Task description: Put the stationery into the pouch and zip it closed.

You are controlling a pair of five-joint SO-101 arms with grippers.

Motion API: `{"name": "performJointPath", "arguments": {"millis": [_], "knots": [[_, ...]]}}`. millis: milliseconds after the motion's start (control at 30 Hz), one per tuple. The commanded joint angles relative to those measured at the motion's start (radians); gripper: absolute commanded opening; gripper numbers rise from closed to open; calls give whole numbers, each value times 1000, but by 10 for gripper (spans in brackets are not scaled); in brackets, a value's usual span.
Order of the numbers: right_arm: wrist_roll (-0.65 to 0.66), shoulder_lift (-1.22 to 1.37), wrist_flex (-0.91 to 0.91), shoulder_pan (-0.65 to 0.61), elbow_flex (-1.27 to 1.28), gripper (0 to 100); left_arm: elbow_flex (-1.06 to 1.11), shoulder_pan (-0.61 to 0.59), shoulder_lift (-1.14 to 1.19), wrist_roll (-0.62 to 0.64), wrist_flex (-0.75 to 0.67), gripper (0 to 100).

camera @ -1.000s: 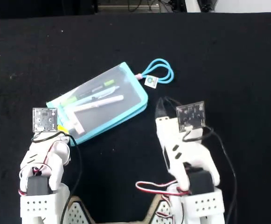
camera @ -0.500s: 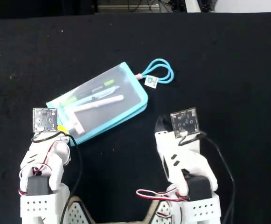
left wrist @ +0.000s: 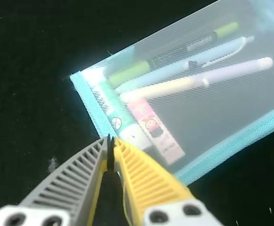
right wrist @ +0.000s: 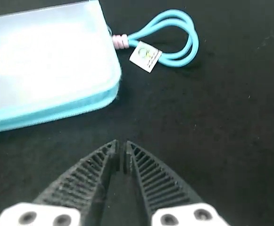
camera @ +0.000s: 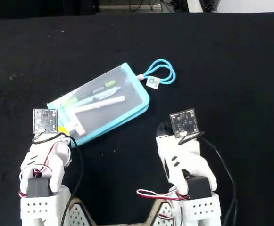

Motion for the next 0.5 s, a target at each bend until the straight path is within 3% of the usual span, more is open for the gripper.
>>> {"name": "performJointPath", "arguments": {"millis": [0,333,467], "knots": [[-2,-94,-3,14,4,18,-5,12,-11,5,5,30],[-2,-96,17,15,39,18,-5,12,-11,5,5,30],[-3,-96,52,78,39,18,-5,12,-11,5,5,30]]}}
